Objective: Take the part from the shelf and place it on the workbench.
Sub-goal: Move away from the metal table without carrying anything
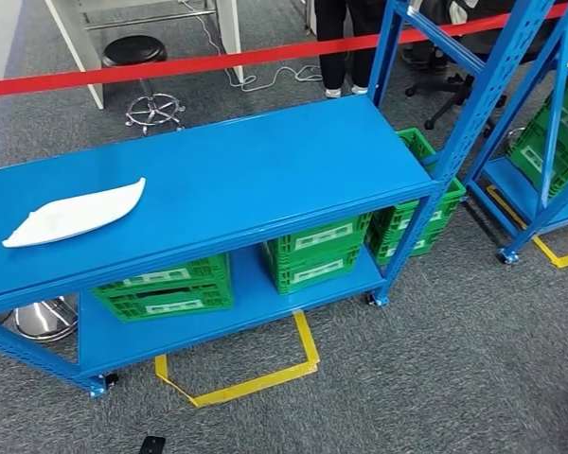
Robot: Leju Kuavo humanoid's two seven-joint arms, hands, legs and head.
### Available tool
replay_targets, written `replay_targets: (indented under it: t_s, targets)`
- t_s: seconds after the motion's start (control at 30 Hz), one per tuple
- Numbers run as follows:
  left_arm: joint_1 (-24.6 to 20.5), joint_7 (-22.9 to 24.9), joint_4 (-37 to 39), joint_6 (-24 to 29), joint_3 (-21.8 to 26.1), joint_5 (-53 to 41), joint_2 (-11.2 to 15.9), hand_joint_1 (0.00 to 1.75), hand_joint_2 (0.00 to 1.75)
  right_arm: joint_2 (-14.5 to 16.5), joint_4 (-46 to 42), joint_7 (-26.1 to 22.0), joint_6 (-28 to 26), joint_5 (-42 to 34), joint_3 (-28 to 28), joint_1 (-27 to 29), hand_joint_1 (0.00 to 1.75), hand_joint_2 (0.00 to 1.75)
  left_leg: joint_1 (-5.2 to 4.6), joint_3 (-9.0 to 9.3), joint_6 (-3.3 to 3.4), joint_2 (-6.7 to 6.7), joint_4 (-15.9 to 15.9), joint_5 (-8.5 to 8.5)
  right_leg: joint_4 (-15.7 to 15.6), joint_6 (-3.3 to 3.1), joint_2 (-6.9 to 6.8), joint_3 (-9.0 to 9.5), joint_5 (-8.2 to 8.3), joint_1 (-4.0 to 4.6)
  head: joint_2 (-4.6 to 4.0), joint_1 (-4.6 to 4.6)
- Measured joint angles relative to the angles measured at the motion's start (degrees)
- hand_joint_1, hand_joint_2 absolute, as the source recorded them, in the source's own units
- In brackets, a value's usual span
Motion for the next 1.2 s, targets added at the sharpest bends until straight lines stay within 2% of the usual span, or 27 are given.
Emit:
replay_targets:
  t_s: [0.03,0.07,0.17,0.23,0.27,0.33,0.37,0.4,0.43,0.5,0.53,0.57,0.6,0.73,0.77,0.8,0.87,0.9,0.93,0.97,1.0,1.03,1.07,1.1,1.13,1.2]
  targets:
    - [0.0,0.0,0.0,0.0,0.0,0.0,0.0,0.00,0.00,0.0,0.0,0.0,0.0,0.0,0.0,0.0,0.00,0.00,-0.12,0.31,-0.25,-0.07,0.1,-0.36,-3.3,-0.19,0.01,1.51,1.44,0.02,0.00,0.00]
    - [0.0,0.0,0.0,0.0,0.0,0.0,0.0,0.00,0.00,0.0,0.0,0.0,0.1,0.0,0.0,0.1,0.00,0.00,-0.22,0.50,-0.54,-0.08,0.2,-0.61,-5.6,-0.48,0.06,2.60,2.18,0.06,0.00,-0.06]
    - [-0.1,0.0,0.0,0.0,0.0,0.0,0.0,0.00,0.00,0.0,0.0,0.0,0.1,0.2,0.0,0.3,0.00,0.00,-0.35,0.59,-1.21,-0.01,0.2,-0.91,-6.8,-1.32,0.25,3.38,1.99,0.12,0.01,-0.28]
    - [-0.2,0.0,0.0,0.0,0.0,-0.1,0.0,0.00,0.00,0.0,0.0,-0.1,0.1,0.3,0.0,0.3,0.00,0.00,-0.26,0.19,-1.81,0.04,1.7,-1.91,-7.1,-1.89,0.15,3.88,1.88,-0.10,0.01,-0.50]
    - [-0.3,0.0,0.0,0.0,0.0,-0.2,0.1,0.00,0.00,0.1,0.0,-0.2,0.2,0.4,0.0,0.3,0.00,0.00,-0.16,-0.80,-2.18,0.06,4.0,-3.04,-7.3,-2.21,0.05,4.22,1.77,-0.24,0.01,-0.62]
    - [-0.3,0.0,0.0,0.0,0.0,-0.4,0.1,0.00,0.00,0.1,0.0,-0.2,0.4,0.5,0.0,0.2,0.00,0.00,0.13,-4.49,-2.73,0.08,11.3,-5.87,-7.4,-2.67,-0.10,4.71,1.37,-0.27,0.00,-0.82]
    - [-0.2,0.0,0.0,0.0,0.0,-0.4,0.1,0.00,0.00,0.1,0.0,-0.2,0.5,0.5,0.0,0.3,0.00,0.00,0.30,-6.42,-2.90,0.08,14.6,-6.69,-7.4,-2.78,-0.10,4.94,1.15,-0.27,0.00,-0.80]
    - [-0.2,0.0,0.0,0.0,0.0,-0.4,0.1,0.00,0.00,0.1,0.0,-0.2,0.5,0.5,0.0,0.3,0.00,0.00,0.44,-7.67,-3.00,0.08,16.3,-6.51,-7.4,-2.80,-0.07,5.21,0.93,-0.28,0.00,-0.81]
    - [-0.1,0.1,0.0,0.0,0.0,-0.5,0.1,0.00,0.00,0.1,0.0,-0.2,0.5,0.5,0.0,0.3,0.00,0.00,0.55,-7.99,-3.03,0.08,15.9,-5.19,-7.4,-2.76,0.00,5.54,0.70,-0.30,0.00,-0.82]
    - [-0.1,0.1,0.0,0.0,0.0,-0.5,0.1,0.00,0.00,0.1,0.0,-0.2,0.6,0.6,0.0,0.3,0.00,0.00,0.65,-5.98,-2.84,0.09,9.6,-0.31,-7.4,-2.44,0.12,6.25,0.11,-0.37,0.00,-0.82]
    - [-0.2,0.1,0.0,0.0,0.0,-0.6,0.1,0.00,0.00,0.1,0.0,-0.2,0.6,0.6,0.0,0.3,0.00,0.00,0.55,-4.63,-2.68,0.11,6.2,1.36,-7.4,-2.11,0.14,6.50,-0.25,-0.30,0.00,-0.83]
    - [-0.3,0.1,0.0,0.0,0.0,-0.6,0.1,0.00,0.00,0.1,0.0,-0.2,0.6,0.6,0.0,0.3,0.00,0.00,0.46,-3.48,-2.45,0.14,3.4,2.10,-7.4,-1.75,0.13,6.55,-0.54,-0.22,0.00,-0.85]
    - [-0.3,0.1,0.0,0.0,0.0,-0.7,0.1,0.00,0.00,0.1,0.0,-0.2,0.7,0.7,0.0,0.3,0.00,0.00,0.33,-2.90,-2.23,0.15,2.0,2.01,-7.4,-1.39,0.10,6.45,-0.75,-0.14,0.00,-0.80]
    - [-0.2,0.2,0.0,-0.2,0.0,-1.0,0.0,0.00,0.00,0.1,0.0,-0.2,0.7,0.8,0.0,0.1,0.00,0.00,0.32,-1.99,-0.84,0.11,0.7,1.12,-7.0,-0.12,-0.03,6.61,-1.63,-0.19,0.00,-0.59]
    - [-0.3,0.2,0.0,-0.4,0.0,-1.0,0.0,0.00,0.00,0.1,0.0,-0.2,0.8,0.9,0.0,0.0,0.00,0.00,0.42,-1.71,-0.49,0.12,0.4,1.09,-5.1,0.09,-0.01,5.70,-2.69,-0.19,0.00,-0.45]
    - [-0.4,0.2,0.0,-0.6,0.0,-1.0,0.0,0.00,0.00,0.1,0.0,-0.3,0.9,1.0,0.0,0.0,0.00,0.00,0.44,-1.50,-0.20,0.13,0.3,1.01,-1.9,0.19,0.01,3.88,-4.13,-0.21,0.00,-0.33]
    - [-0.4,0.4,0.0,-0.9,0.0,-1.0,0.0,0.00,0.00,0.0,0.0,-0.8,1.1,1.4,0.0,-0.1,0.00,0.00,0.32,-1.24,0.19,0.02,0.3,0.74,5.7,0.30,0.03,-0.80,-6.92,-0.12,0.00,-0.19]
    - [-0.4,0.6,0.0,-1.1,0.0,-1.0,0.0,0.00,0.00,0.0,0.0,-1.1,1.1,1.5,0.1,-0.2,0.00,0.00,0.27,-1.02,0.29,-0.18,0.3,0.55,7.9,0.30,0.04,-2.43,-7.03,-0.07,0.00,-0.21]
    - [-0.4,0.8,0.0,-1.4,0.0,-0.9,0.0,0.00,0.00,0.0,0.0,-1.3,1.0,1.8,0.2,-0.2,0.00,0.00,0.24,-0.74,0.31,-0.53,0.4,0.32,8.1,0.27,0.07,-3.04,-5.90,-0.04,0.00,-0.20]
    - [-0.3,1.0,0.0,-1.6,0.0,-0.9,0.0,0.00,0.00,0.0,0.0,-1.5,0.9,2.1,0.2,-0.3,0.00,0.00,0.23,-0.36,0.26,-1.01,0.4,0.06,6.0,0.16,0.19,-2.53,-3.67,-0.03,0.00,-0.19]
    - [-0.3,1.1,0.0,-1.7,0.0,-0.9,0.0,0.00,0.00,0.0,0.0,-1.6,0.7,2.4,0.3,-0.2,0.00,0.00,0.23,0.06,0.16,-1.59,0.4,-0.23,2.5,-0.01,0.69,-1.30,-0.91,-0.05,0.00,-0.18]
    - [-0.3,1.2,0.0,-1.7,0.0,-0.9,0.0,0.00,0.00,0.0,0.0,-1.7,0.6,2.7,0.4,-0.1,0.00,0.00,0.18,0.33,-0.03,-2.18,0.4,-0.53,-0.9,-0.23,1.82,0.10,1.15,-0.12,0.00,-0.19]
    - [-0.3,1.4,0.0,-1.7,0.0,-0.8,0.0,0.00,0.00,0.0,0.0,-1.8,0.5,2.9,0.5,0.1,0.00,0.00,0.17,0.41,-0.28,-2.80,0.6,-0.76,-3.9,-0.45,2.87,1.41,2.30,-0.21,0.00,-0.22]
    - [-0.4,1.5,0.0,-1.7,0.0,-0.7,-0.1,0.00,0.44,0.0,0.0,-1.8,0.4,3.1,0.6,0.2,0.00,0.00,0.23,0.32,-0.58,-3.30,0.6,-0.86,-5.6,-0.65,3.72,2.22,2.65,-0.23,0.00,-0.27]
    - [-0.3,1.8,0.0,-1.8,0.0,-0.6,-0.1,0.00,0.87,0.0,0.0,-1.8,0.4,3.3,0.8,0.2,0.00,0.00,0.31,0.13,-0.91,-3.77,0.6,-0.86,-6.1,-0.83,4.15,2.63,2.34,-0.22,0.00,-0.32]
    - [-0.2,2.5,0.0,-1.8,0.0,-0.4,0.0,0.00,1.75,0.1,0.0,-1.7,0.4,3.8,1.1,0.1,0.00,0.00,0.50,-0.01,-1.58,-4.20,0.6,-0.91,-6.7,-1.22,3.40,3.09,2.26,-0.27,0.00,-0.37]
